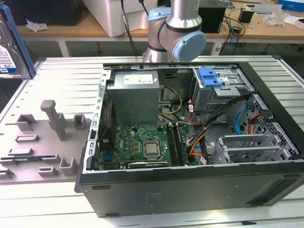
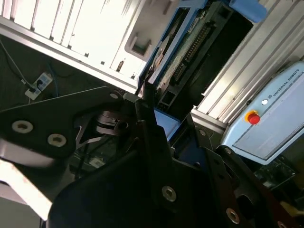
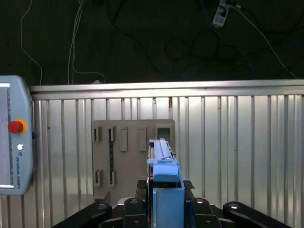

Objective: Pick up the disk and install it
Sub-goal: 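Pick up the disk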

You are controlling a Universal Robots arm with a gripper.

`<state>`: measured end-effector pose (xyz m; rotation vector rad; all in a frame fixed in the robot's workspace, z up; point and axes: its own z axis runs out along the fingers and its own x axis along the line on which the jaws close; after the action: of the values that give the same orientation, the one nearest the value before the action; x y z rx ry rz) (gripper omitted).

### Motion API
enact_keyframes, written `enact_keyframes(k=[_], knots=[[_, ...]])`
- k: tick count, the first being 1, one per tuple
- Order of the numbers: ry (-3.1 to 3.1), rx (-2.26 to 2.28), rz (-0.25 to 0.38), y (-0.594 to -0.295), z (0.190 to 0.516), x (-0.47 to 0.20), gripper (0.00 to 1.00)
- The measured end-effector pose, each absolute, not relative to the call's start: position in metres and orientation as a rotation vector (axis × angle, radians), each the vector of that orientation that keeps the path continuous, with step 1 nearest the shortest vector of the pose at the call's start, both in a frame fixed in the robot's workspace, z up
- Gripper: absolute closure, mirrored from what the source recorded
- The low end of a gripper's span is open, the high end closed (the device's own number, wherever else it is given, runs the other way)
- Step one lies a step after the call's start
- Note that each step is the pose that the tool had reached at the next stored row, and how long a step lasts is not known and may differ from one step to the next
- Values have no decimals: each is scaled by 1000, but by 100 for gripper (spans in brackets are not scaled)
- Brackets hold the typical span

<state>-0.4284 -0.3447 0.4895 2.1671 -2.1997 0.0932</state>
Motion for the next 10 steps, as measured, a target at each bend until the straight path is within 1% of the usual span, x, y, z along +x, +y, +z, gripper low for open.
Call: enact_keyframes(k=[2,10], knots=[[-2199,2167,92,-345,490,-404,64],[-2199,2167,92,-345,490,-386,64]])
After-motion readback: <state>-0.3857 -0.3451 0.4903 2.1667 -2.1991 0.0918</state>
